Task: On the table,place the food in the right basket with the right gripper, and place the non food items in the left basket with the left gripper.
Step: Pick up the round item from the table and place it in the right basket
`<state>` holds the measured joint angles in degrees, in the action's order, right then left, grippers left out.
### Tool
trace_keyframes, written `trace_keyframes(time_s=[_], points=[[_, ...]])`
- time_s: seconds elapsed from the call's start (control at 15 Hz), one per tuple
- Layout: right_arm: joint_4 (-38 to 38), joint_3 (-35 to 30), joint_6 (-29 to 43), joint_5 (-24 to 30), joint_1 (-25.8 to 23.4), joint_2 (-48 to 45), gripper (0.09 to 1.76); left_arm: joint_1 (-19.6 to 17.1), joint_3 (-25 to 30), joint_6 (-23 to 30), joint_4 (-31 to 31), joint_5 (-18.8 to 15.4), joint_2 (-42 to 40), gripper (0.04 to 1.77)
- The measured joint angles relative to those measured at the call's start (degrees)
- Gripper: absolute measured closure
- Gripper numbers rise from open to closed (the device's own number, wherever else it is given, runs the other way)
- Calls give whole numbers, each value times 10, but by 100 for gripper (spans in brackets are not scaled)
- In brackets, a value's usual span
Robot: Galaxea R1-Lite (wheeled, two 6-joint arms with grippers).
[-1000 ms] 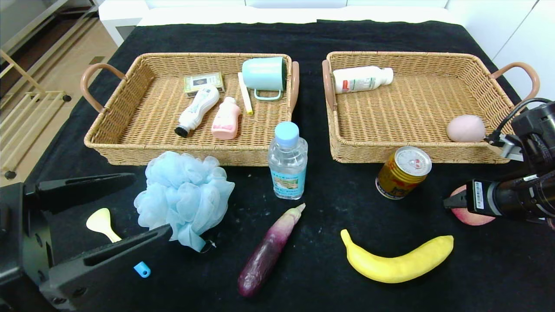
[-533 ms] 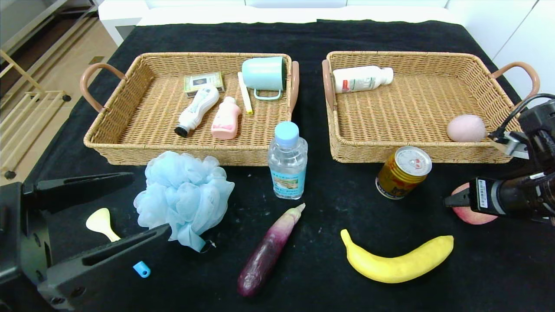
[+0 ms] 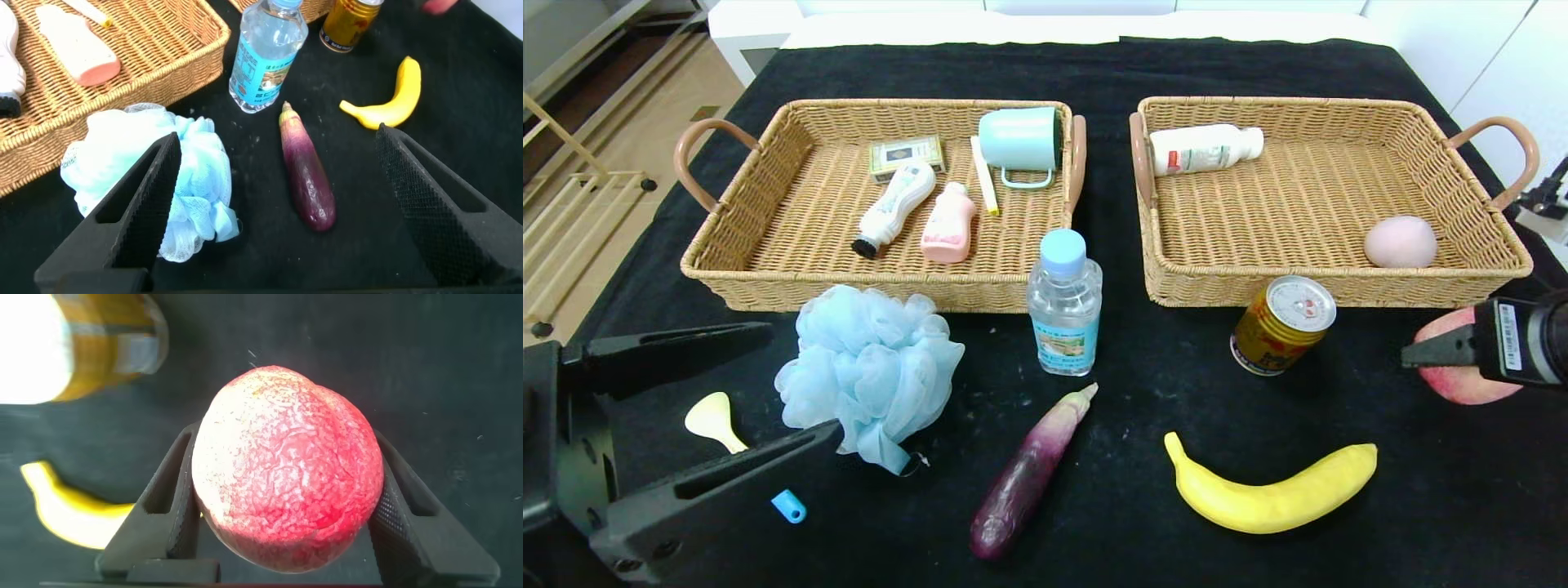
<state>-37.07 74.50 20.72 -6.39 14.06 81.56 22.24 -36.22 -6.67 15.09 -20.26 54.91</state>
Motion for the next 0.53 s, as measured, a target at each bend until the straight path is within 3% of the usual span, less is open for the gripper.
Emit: trace_keyframes(time_s=[0.53], points=[[-22, 151, -40, -1, 13, 42, 67, 0, 1, -4, 1, 1, 0, 9]])
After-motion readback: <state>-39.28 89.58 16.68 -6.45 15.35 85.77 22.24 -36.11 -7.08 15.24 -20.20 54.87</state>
